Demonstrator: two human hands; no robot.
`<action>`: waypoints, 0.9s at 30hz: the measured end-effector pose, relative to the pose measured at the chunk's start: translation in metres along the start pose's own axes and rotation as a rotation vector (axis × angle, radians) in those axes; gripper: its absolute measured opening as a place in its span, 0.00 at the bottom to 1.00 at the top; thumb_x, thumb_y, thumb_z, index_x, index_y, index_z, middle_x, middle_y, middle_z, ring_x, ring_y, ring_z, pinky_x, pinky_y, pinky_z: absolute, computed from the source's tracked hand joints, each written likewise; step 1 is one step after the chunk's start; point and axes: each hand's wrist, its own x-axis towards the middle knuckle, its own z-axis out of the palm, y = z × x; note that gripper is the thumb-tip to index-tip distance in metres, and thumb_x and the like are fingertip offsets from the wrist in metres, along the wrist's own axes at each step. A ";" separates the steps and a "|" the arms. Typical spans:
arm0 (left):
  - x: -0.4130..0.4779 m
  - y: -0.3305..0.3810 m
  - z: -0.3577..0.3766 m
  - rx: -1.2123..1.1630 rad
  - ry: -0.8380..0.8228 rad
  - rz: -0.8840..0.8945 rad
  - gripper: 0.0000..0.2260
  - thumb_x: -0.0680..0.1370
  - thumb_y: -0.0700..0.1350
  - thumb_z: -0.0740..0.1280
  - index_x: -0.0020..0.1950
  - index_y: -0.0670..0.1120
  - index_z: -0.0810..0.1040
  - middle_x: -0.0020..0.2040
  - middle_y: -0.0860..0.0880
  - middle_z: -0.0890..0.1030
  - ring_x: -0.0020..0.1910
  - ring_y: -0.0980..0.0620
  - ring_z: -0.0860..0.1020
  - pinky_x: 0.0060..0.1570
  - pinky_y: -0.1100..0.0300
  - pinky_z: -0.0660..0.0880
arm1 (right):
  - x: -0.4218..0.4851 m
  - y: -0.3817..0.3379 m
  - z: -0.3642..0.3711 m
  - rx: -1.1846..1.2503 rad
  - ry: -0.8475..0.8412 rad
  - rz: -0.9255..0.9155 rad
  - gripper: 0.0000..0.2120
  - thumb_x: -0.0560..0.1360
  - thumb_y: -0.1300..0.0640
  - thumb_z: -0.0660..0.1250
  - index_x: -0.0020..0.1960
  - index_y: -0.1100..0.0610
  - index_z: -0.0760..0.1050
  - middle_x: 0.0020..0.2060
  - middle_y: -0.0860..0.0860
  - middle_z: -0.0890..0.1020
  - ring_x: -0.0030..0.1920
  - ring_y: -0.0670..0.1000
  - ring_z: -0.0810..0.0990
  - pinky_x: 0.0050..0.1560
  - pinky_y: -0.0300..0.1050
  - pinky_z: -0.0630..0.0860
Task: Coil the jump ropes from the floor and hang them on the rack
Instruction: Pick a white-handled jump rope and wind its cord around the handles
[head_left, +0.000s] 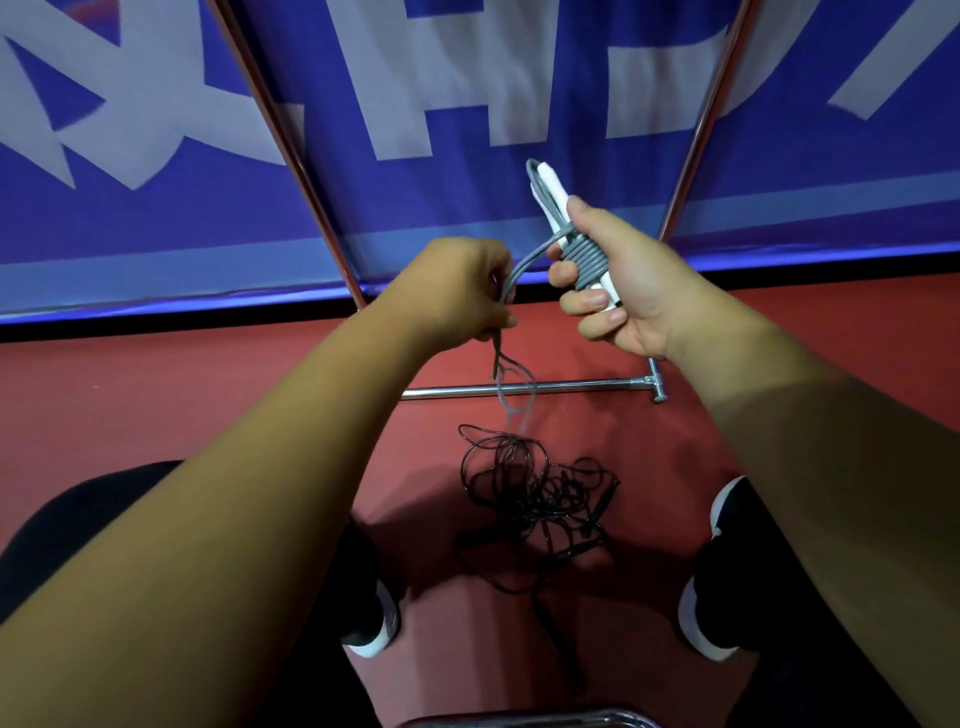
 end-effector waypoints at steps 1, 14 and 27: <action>-0.001 0.001 0.002 0.049 0.062 -0.001 0.10 0.74 0.40 0.77 0.46 0.48 0.76 0.34 0.50 0.84 0.30 0.56 0.84 0.38 0.60 0.80 | 0.000 0.000 0.000 0.009 0.006 -0.005 0.19 0.81 0.35 0.67 0.50 0.52 0.73 0.35 0.47 0.73 0.29 0.44 0.58 0.20 0.35 0.53; 0.007 0.007 -0.001 -0.937 0.293 -0.208 0.05 0.82 0.38 0.68 0.48 0.39 0.81 0.44 0.42 0.81 0.47 0.44 0.88 0.57 0.50 0.84 | 0.006 0.007 0.004 -0.147 0.129 -0.063 0.14 0.82 0.43 0.69 0.51 0.54 0.76 0.35 0.48 0.74 0.28 0.46 0.60 0.26 0.36 0.53; -0.007 -0.002 -0.012 -0.230 -0.240 0.078 0.09 0.75 0.52 0.79 0.46 0.48 0.86 0.44 0.52 0.87 0.44 0.58 0.82 0.57 0.59 0.78 | 0.008 0.003 -0.002 -0.090 0.211 -0.124 0.10 0.81 0.48 0.68 0.55 0.54 0.76 0.35 0.50 0.75 0.28 0.47 0.61 0.26 0.36 0.54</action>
